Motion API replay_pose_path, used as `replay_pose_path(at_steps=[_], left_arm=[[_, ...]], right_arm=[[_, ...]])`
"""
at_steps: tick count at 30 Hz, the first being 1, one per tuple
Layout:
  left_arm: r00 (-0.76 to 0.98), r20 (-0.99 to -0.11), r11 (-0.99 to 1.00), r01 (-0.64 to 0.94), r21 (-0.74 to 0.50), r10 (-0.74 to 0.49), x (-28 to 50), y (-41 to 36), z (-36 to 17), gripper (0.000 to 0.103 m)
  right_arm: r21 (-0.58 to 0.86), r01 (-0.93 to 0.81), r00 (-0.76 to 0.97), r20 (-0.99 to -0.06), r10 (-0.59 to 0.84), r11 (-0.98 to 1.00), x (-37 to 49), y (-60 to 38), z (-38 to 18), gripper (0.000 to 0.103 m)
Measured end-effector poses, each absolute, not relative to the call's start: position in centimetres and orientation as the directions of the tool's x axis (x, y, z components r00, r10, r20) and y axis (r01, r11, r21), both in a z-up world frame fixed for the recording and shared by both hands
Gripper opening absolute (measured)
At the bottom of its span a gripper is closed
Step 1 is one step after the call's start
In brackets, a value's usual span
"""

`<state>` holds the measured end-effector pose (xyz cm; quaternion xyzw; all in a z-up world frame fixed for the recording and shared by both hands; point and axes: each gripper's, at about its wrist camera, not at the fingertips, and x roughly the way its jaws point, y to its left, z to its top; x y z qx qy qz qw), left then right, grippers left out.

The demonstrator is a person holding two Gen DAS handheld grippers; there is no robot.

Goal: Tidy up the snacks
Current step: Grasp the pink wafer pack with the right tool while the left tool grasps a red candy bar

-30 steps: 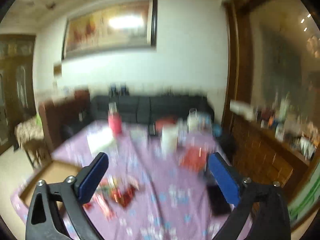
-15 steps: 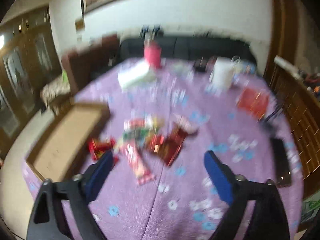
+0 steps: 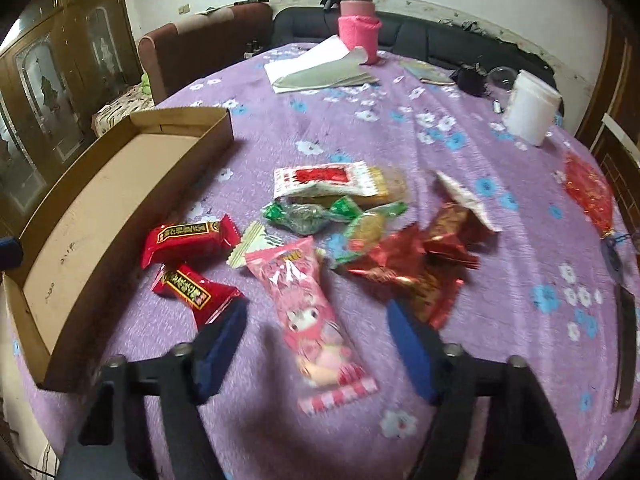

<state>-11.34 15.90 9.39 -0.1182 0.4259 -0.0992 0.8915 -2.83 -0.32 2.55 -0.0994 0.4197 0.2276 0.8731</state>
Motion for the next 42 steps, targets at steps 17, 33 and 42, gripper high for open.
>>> replay_pose_path(at_steps=[17, 33, 42], left_arm=[[0.555, -0.828, 0.957, 0.277, 0.085, -0.087, -1.6, 10.8, 7.0, 0.082], [0.409, -0.906, 0.940, 0.339, 0.039, -0.111, -2.2, 9.5, 2.1, 0.027], [0.455, -0.877, 0.966, 0.257, -0.038, -0.156, -2.8, 10.0, 3.0, 0.021]], right_arm=[[0.294, -0.438, 0.474, -0.727, 0.496, 0.850, -2.4, -7.5, 1.4, 0.031], [0.186, -0.450, 0.542, -0.721, 0.433, 0.873, -3.3, -6.2, 1.3, 0.032], [0.193, -0.446, 0.547, -0.715, 0.437, 0.874, -3.4, -6.4, 1.4, 0.027]])
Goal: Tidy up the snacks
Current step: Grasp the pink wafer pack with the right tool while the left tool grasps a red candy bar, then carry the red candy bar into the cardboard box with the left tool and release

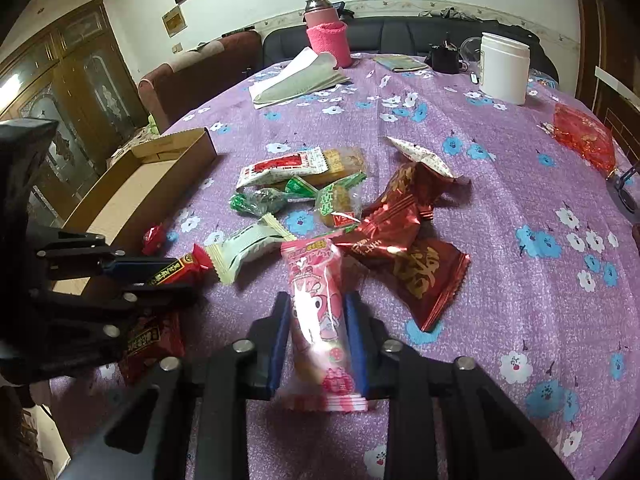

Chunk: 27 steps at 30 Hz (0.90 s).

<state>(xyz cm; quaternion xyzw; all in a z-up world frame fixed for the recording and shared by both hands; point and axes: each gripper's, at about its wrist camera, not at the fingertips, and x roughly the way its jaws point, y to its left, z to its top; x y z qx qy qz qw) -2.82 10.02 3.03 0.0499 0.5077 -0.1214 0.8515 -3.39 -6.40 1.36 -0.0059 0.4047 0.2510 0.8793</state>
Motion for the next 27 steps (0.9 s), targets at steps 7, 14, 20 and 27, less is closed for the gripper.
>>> replay_pose_path(at_steps=[7, 14, 20, 27], left_arm=[[0.554, -0.777, 0.953, 0.215, -0.213, -0.299, -6.1, 13.6, 7.7, 0.017], [0.649, -0.710, 0.957, 0.110, -0.268, -0.273, -9.3, 19.4, 10.3, 0.017], [0.669, -0.700, 0.941, -0.002, -0.338, -0.250, -12.1, 24.2, 9.2, 0.017], [0.629, -0.696, 0.934, 0.164, -0.317, -0.347, -12.1, 20.1, 9.1, 0.017]], right_arm=[[0.250, -0.466, 0.539, -0.680, 0.497, 0.849, -6.0, -7.0, 3.7, 0.026], [0.250, -0.532, 0.530, -0.647, 0.549, 0.809, -8.3, -4.3, 7.7, 0.026], [0.246, -0.605, 0.474, -0.653, 0.591, 0.757, -9.5, 0.8, 8.2, 0.026], [0.261, -0.570, 0.485, -0.659, 0.575, 0.779, -9.2, 0.9, 7.9, 0.026]])
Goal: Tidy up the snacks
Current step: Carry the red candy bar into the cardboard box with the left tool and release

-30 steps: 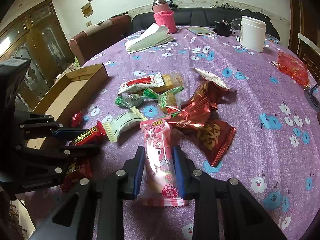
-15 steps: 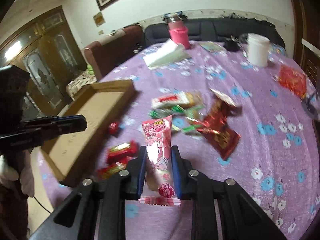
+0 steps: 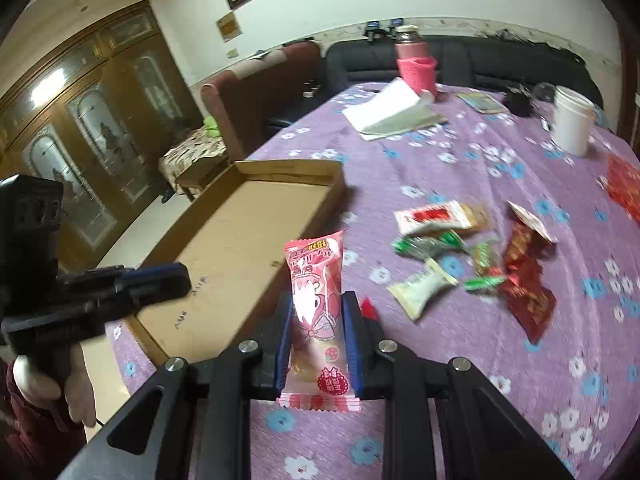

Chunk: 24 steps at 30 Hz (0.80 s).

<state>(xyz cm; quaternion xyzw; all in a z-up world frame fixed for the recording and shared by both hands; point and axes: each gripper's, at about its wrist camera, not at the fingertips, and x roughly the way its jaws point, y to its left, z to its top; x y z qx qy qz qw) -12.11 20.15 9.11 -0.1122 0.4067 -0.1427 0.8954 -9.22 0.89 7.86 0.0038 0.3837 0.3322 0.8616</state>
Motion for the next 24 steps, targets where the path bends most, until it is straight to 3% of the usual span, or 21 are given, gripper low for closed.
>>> replay_pose_path(at_steps=[6, 13, 16, 18, 23, 24], left_arm=[[0.525, -0.779, 0.933, 0.288, -0.217, -0.344, -8.7, 14.1, 6.6, 0.017], [0.449, -0.862, 0.947, 0.305, -0.099, -0.235, -5.8, 12.0, 3.8, 0.017], [0.444, -0.874, 0.954, 0.293, -0.067, -0.198, -5.2, 11.8, 3.5, 0.030], [0.430, -0.886, 0.960, 0.274, -0.052, -0.171, -4.7, 12.0, 3.1, 0.052], [0.422, -0.899, 0.942, 0.335, 0.031, -0.120, -4.6, 10.0, 2.0, 0.052], [0.420, -0.898, 0.939, 0.342, 0.020, -0.134, -4.6, 9.7, 2.0, 0.043]], right_arm=[[0.277, -0.500, 0.496, -0.686, 0.533, 0.821, -9.3, -2.5, 6.3, 0.026], [0.314, -0.473, 0.492, -0.681, 0.542, 0.823, -9.1, -5.0, 5.5, 0.026], [0.327, -0.476, 0.482, -0.680, 0.553, 0.816, -8.9, -5.2, 5.0, 0.026], [0.336, -0.478, 0.474, -0.680, 0.560, 0.812, -8.8, -5.3, 4.6, 0.026], [0.355, -0.475, 0.459, -0.680, 0.572, 0.805, -8.5, -5.6, 3.8, 0.026], [0.358, -0.474, 0.458, -0.680, 0.572, 0.805, -8.5, -5.6, 3.7, 0.026]])
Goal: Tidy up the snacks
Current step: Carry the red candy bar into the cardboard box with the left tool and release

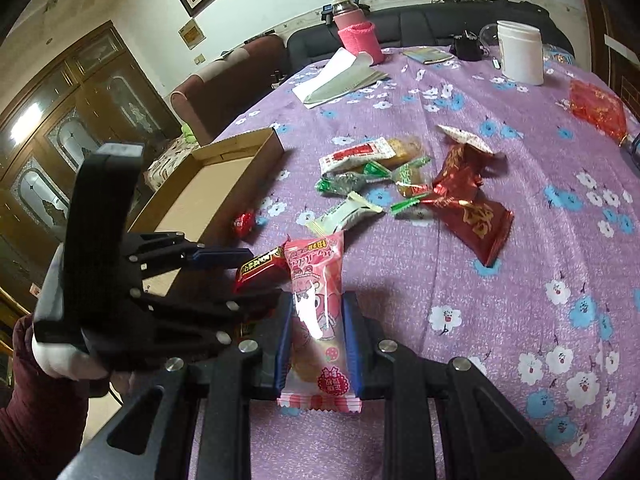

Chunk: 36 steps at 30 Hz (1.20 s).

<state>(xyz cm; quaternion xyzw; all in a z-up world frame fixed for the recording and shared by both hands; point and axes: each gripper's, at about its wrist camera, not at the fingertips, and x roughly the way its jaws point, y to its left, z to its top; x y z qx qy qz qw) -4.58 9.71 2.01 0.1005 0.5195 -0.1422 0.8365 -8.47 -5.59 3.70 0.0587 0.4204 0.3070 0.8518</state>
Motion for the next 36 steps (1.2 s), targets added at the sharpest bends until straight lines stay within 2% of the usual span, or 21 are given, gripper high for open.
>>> replay_pose_path(at_steps=[2, 11, 17, 19, 24, 27, 34, 36], left_arm=[[0.427, -0.891, 0.941, 0.338, -0.001, -0.154, -4.6, 9.5, 2.1, 0.019], [0.492, -0.827, 0.957, 0.222, -0.185, -0.274, -6.1, 12.6, 3.7, 0.019], [0.574, -0.738, 0.933, 0.161, -0.323, -0.355, -9.1, 16.2, 6.5, 0.018], [0.585, -0.728, 0.930, 0.152, -0.335, -0.358, -9.3, 16.8, 6.8, 0.018], [0.502, -0.813, 0.950, 0.245, -0.192, -0.294, -9.3, 13.6, 4.9, 0.018], [0.475, -0.858, 0.959, 0.274, -0.067, -0.195, -8.4, 12.0, 3.4, 0.018], [0.443, -0.886, 0.937, 0.347, 0.030, -0.136, -6.6, 10.5, 2.0, 0.030], [0.428, -0.894, 0.933, 0.358, 0.037, -0.129, -6.4, 10.2, 2.2, 0.030]], right_arm=[[0.362, -0.468, 0.457, -0.682, 0.572, 0.806, -8.3, -5.8, 3.5, 0.026], [0.359, -0.459, 0.462, -0.685, 0.563, 0.813, -8.2, -6.4, 3.6, 0.026], [0.359, -0.491, 0.449, -0.677, 0.584, 0.794, -8.5, -4.9, 4.4, 0.026], [0.360, -0.490, 0.451, -0.675, 0.584, 0.794, -8.4, -4.4, 4.5, 0.026], [0.348, -0.491, 0.453, -0.681, 0.575, 0.799, -8.6, -3.8, 4.5, 0.026], [0.336, -0.495, 0.456, -0.685, 0.569, 0.801, -9.1, -3.6, 4.4, 0.026], [0.346, -0.483, 0.456, -0.685, 0.569, 0.804, -9.0, -4.2, 4.2, 0.027], [0.355, -0.479, 0.454, -0.683, 0.572, 0.803, -8.8, -4.4, 4.1, 0.027]])
